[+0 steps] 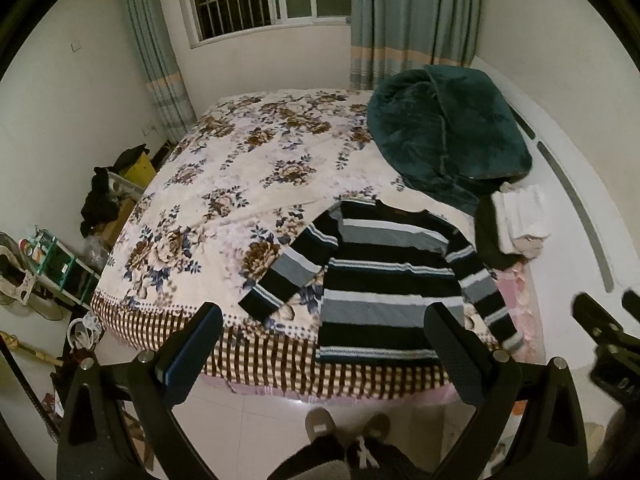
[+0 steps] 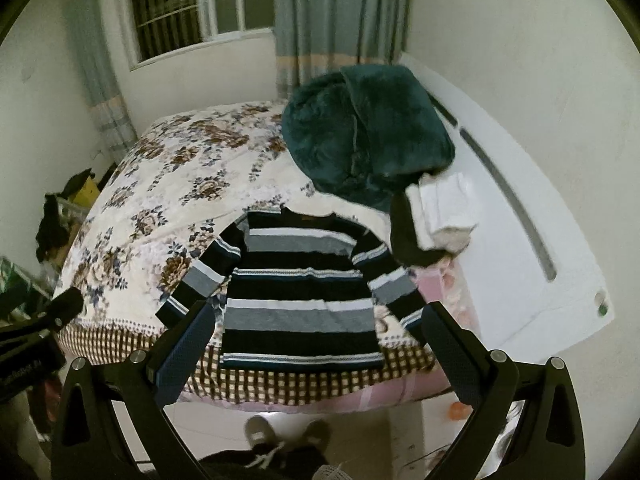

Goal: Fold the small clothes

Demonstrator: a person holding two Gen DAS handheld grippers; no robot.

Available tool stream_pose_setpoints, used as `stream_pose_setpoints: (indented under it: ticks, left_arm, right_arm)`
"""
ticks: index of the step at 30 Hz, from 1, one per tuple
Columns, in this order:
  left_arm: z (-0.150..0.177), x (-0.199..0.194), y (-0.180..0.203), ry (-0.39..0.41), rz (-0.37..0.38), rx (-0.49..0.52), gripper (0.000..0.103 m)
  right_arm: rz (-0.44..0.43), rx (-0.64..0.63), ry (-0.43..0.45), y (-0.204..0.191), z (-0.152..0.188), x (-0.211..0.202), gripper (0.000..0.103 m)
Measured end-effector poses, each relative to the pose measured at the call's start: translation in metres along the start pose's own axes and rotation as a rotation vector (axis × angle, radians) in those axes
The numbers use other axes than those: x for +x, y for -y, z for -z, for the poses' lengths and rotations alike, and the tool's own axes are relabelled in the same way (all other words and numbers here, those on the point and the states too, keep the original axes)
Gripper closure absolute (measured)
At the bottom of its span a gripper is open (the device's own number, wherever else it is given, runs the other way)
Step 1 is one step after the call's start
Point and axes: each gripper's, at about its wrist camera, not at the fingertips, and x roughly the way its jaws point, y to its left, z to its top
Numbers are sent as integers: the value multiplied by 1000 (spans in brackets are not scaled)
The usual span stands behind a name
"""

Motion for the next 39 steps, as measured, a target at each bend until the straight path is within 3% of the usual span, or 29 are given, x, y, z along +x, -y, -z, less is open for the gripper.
stream_pose_setpoints:
  ticks: [5, 10, 13, 15, 18, 24, 27, 32, 36, 39]
  left_arm:
    - [-1, 72, 3, -21, -23, 27, 0]
    - [-1, 154, 23, -107, -49, 50, 0]
    - [3, 203, 39, -158, -85, 67, 0]
    - [7, 232, 50, -178, -111, 70, 0]
    - [5, 280, 75, -224, -162, 68, 0]
    - [23, 371, 104, -361, -177, 75, 0]
    - [40, 420, 115, -418, -188, 105, 0]
    - [65, 494, 124, -498, -189, 85, 0]
    - [77, 540, 123, -535, -173, 41, 0]
    - [82, 567, 124, -537, -150, 35, 0]
  right_arm:
    - [83, 213, -94, 59, 10, 81, 0]
    - [174, 418, -190, 135, 62, 169, 0]
    - [184, 546, -259, 182, 94, 230, 6]
    - [172, 626, -306, 212, 114, 274, 20]
    - [160, 745, -396, 258, 148, 351, 31]
    - [132, 1046, -509, 326, 218, 479, 31]
    - [110, 1256, -489, 358, 259, 526, 31]
    - [122, 1554, -381, 393, 320, 592, 31]
    - [126, 1706, -263, 405, 339, 629, 29]
    - [166, 1778, -171, 400, 339, 634, 29]
